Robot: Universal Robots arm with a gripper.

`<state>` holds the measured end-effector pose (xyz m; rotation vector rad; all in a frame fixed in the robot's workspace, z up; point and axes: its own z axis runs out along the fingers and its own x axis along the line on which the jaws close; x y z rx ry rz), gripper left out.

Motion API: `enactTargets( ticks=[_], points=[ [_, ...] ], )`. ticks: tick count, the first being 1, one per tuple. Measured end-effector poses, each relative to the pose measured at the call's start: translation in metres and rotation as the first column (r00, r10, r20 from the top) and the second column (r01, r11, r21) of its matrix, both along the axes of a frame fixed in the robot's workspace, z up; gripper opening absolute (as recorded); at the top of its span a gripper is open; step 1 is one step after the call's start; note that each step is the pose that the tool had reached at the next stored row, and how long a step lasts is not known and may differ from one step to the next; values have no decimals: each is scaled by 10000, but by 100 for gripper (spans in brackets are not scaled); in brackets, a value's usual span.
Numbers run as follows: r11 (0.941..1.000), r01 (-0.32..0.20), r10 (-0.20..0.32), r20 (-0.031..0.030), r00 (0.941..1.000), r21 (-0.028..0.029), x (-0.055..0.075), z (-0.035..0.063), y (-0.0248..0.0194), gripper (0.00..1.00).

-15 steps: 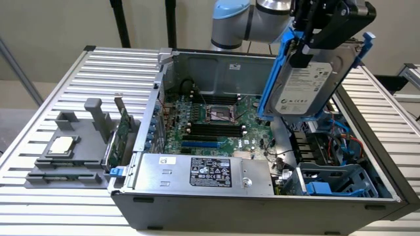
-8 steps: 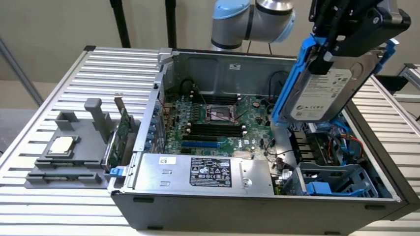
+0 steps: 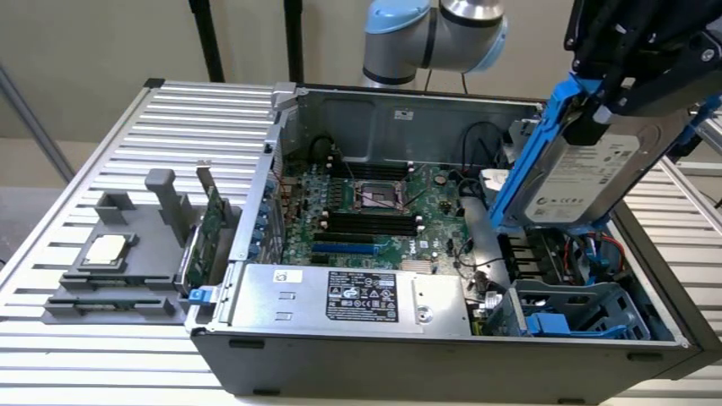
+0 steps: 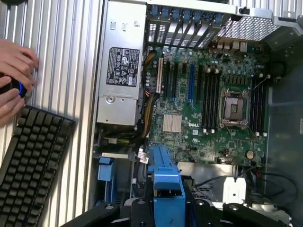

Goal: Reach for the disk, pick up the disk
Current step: 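Pick up the disk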

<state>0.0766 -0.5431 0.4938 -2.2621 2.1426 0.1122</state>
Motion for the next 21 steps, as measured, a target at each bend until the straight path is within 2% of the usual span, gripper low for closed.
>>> enactTargets(
  ticks=[8,18,21],
  points=[
    [10000,0,0,-2,10000,25,122,51,-194,33],
    [9999,0,0,-9,10000,109,196,19,-532,33],
    [9999,10,-10,-8,10000,128,219,-37,-602,33]
  ],
)
